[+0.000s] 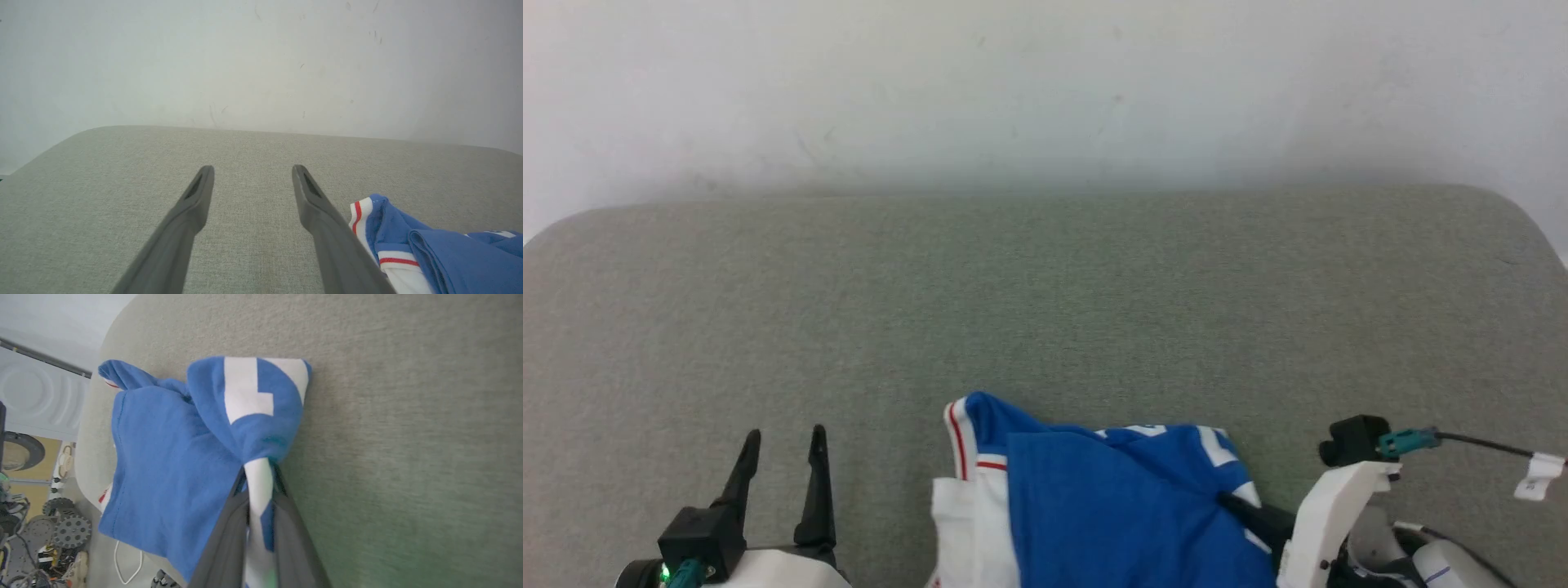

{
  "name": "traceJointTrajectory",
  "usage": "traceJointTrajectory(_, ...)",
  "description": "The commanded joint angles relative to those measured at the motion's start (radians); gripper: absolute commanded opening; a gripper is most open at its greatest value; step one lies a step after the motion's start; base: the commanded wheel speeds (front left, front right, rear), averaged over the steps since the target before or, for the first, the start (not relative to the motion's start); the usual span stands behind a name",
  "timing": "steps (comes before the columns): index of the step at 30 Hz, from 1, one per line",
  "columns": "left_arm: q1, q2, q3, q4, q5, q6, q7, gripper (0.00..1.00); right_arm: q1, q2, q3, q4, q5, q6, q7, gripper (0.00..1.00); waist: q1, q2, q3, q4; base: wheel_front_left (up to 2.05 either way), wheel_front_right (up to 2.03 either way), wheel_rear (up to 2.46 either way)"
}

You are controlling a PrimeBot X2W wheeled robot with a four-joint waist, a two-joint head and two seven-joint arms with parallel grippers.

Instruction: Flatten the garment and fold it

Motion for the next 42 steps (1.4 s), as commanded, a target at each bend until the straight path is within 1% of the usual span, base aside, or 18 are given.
traceJointTrajectory(1, 0.001, -0.003, -0.004, -0.002, 0.010, 0.002, -0.005, 1.00, -0.017, -0.026, 0.005, -0.015, -0.033, 0.000, -0.011, 0.00, -0.0001, -0.0001, -0.004, -0.035, 0.00, 0.00, 0.00)
traceJointTrajectory(5, -0.011, -0.010, -0.015, -0.008, 0.014, 0.002, -0.005, 1.00, -0.030, -0.121, 0.022, -0.066, -0.199, 0.000, -0.012, 0.00, -0.0001, -0.0001, 0.011, -0.107, 0.00, 0.00, 0.00)
traceJointTrajectory(9, -0.032, -0.022, -0.023, -0.027, 0.016, 0.001, -0.005, 1.00, -0.056, -0.184, 0.003, -0.109, -0.341, 0.000, 0.021, 0.00, -0.0001, -0.0001, 0.056, -0.208, 0.00, 0.00, 0.00)
traceJointTrajectory(13, -0.063, -0.021, -0.030, -0.050, 0.021, -0.006, -0.005, 1.00, -0.097, -0.216, -0.022, -0.139, -0.427, 0.000, 0.041, 0.00, -0.0001, -0.0001, 0.127, -0.321, 0.00, 0.00, 0.00)
traceJointTrajectory(17, -0.128, -0.007, -0.055, -0.053, 0.035, -0.028, -0.003, 1.00, -0.139, -0.258, -0.051, -0.115, -0.483, 0.000, 0.021, 0.00, -0.0001, -0.0001, 0.208, -0.386, 0.00, 0.00, 0.00)
traceJointTrajectory(21, -0.203, 0.009, -0.081, -0.054, 0.052, -0.046, 0.003, 1.00, -0.186, -0.292, -0.096, -0.038, -0.522, 0.000, -0.043, 0.00, -0.0001, -0.0001, 0.276, -0.407, 0.00, 0.00, 0.00)
traceJointTrajectory(25, -0.261, 0.018, -0.103, -0.060, 0.064, -0.056, 0.010, 1.00, -0.246, -0.317, -0.178, 0.065, -0.565, 0.000, -0.144, 0.00, -0.0001, -0.0001, 0.332, -0.399, 0.00, 0.00, 0.00)
traceJointTrajectory(28, -0.295, 0.028, -0.114, -0.058, 0.068, -0.065, 0.016, 1.00, -0.289, -0.320, -0.249, 0.140, -0.595, 0.000, -0.228, 0.00, -0.0001, -0.0001, 0.363, -0.383, 0.00, 0.00, 0.00)
traceJointTrajectory(31, -0.318, 0.044, -0.117, -0.049, 0.072, -0.072, 0.016, 1.00, -0.324, -0.296, -0.294, 0.203, -0.606, 0.000, -0.312, 0.00, -0.0001, -0.0001, 0.377, -0.371, 0.00, 0.00, 0.00)
traceJointTrajectory(32, -0.323, 0.047, -0.117, -0.046, 0.072, -0.072, 0.016, 1.00, -0.331, -0.289, -0.298, 0.224, -0.615, 0.000, -0.334, 0.07, -0.0001, -0.0001, 0.378, -0.366, 0.00, 0.00, 0.00)
traceJointTrajectory(34, -0.330, 0.048, -0.116, -0.040, 0.071, -0.070, 0.014, 1.00, -0.339, -0.269, -0.303, 0.268, -0.622, 0.000, -0.377, 1.00, -0.0001, -0.0001, 0.375, -0.356, 0.00, 0.00, 0.00)
traceJointTrajectory(38, -0.323, 0.041, -0.109, -0.028, 0.061, -0.059, 0.008, 1.00, -0.335, -0.250, -0.317, 0.364, -0.630, 0.000, -0.431, 1.00, -0.0001, -0.0001, 0.349, -0.336, 0.00, 0.00, 0.00)
traceJointTrajectory(42, -0.300, 0.026, -0.099, -0.013, 0.046, -0.048, 0.002, 1.00, -0.305, -0.259, -0.368, 0.427, -0.642, 0.000, -0.483, 1.00, -0.0001, -0.0001, 0.301, -0.311, 0.00, 0.00, 0.00)
